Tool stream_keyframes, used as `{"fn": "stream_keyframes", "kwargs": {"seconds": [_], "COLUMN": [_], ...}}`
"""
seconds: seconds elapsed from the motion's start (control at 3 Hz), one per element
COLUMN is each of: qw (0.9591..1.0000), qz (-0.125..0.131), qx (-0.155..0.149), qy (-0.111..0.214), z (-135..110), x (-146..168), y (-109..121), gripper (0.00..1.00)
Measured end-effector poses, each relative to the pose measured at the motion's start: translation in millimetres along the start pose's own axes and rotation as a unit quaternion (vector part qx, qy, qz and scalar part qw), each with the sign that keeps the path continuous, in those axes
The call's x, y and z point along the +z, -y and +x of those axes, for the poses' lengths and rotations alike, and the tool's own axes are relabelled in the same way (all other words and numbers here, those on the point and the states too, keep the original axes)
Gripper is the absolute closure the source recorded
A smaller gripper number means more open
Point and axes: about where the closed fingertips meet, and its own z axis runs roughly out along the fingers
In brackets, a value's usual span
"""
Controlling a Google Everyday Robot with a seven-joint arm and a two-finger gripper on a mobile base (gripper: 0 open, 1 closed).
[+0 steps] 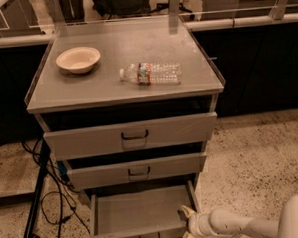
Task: Open bottom drawer
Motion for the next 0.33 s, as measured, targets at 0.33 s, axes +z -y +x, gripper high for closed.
{"fn": "stream_keyframes", "kwargs": {"seconds": [0.33], "qw": [1.0000], "qz": [0.000], "qx": [0.000], "qy": [0.000], "z": [0.0], "x": [0.0], "y": [0.0], "gripper": [0.00]}}
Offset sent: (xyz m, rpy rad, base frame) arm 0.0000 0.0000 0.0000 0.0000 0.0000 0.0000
